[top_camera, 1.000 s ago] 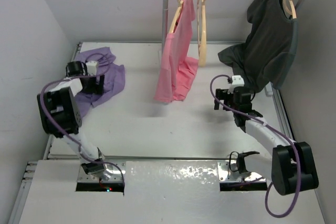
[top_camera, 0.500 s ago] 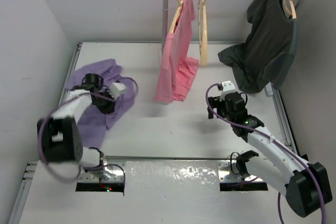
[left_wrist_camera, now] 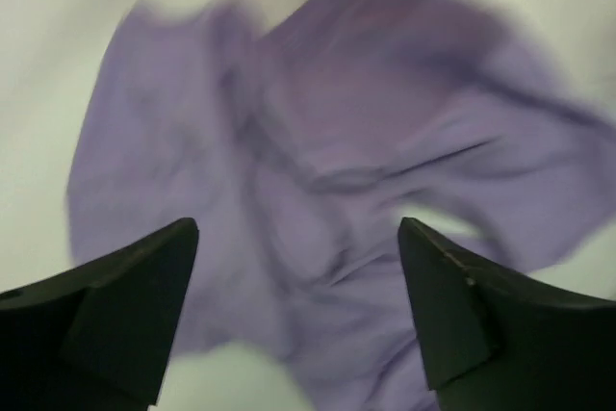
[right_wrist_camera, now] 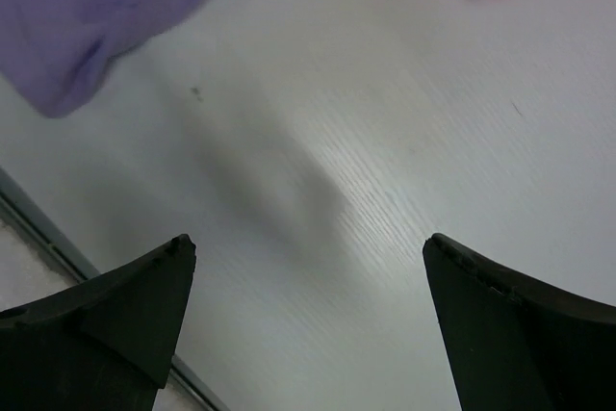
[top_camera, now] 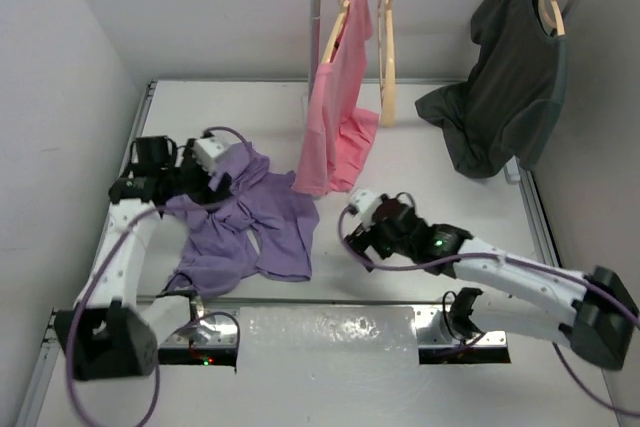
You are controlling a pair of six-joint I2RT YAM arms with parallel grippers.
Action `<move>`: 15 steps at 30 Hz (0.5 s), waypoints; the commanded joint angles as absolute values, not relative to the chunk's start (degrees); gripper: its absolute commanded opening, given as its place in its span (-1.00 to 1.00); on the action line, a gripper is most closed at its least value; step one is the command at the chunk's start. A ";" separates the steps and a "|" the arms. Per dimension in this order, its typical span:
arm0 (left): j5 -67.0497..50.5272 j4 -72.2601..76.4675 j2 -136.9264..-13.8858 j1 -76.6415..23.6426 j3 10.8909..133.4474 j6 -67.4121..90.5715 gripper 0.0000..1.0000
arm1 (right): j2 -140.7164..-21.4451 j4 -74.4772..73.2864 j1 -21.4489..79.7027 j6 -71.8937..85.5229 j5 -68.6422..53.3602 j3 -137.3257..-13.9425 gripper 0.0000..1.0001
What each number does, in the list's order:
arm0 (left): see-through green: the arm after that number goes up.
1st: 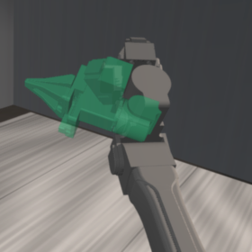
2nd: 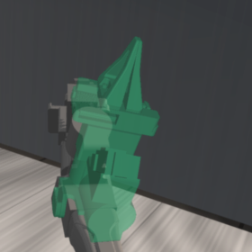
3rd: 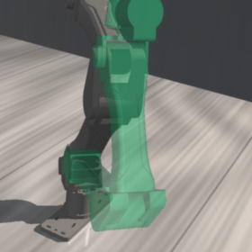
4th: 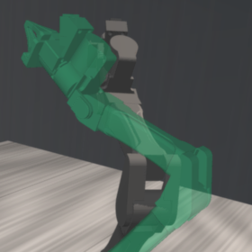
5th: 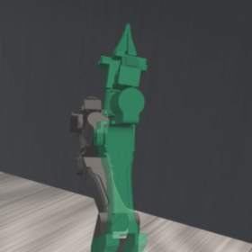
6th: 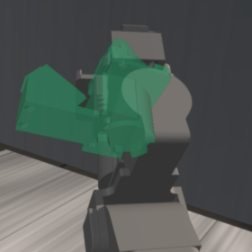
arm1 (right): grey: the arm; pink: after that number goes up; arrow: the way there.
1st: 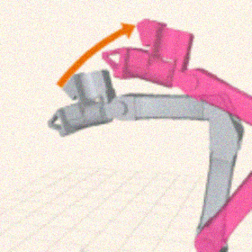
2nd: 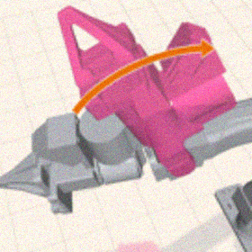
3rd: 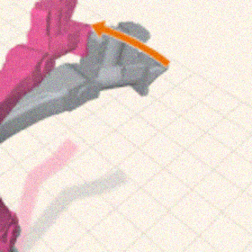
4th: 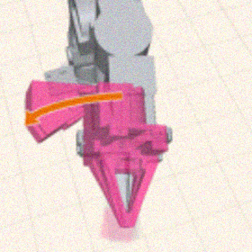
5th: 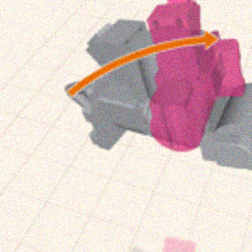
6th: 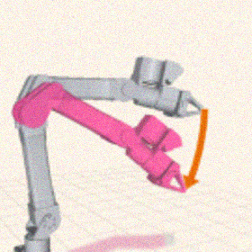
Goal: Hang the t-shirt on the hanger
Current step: Move the T-shirt to the center of the board.
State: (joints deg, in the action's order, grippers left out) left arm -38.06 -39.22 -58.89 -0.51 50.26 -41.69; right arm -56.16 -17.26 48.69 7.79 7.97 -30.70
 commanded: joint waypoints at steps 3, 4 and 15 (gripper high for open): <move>-27.95 -40.97 -75.64 12.38 49.48 -50.63 0.63 | -72.11 -3.92 62.48 -3.22 13.89 -37.86 0.95; -28.12 -38.43 -77.24 16.05 49.92 -48.28 0.68 | -74.68 -1.34 63.71 -4.12 12.58 -39.01 0.91; -24.96 -28.39 -90.34 15.03 50.89 -42.37 0.74 | -106.34 11.16 63.55 -1.52 4.22 -53.97 0.60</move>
State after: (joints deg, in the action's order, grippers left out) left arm -25.65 -32.42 -88.20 16.36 50.68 -44.21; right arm -104.47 6.98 64.38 -4.45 7.16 -52.27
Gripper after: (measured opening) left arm 0.889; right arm 0.829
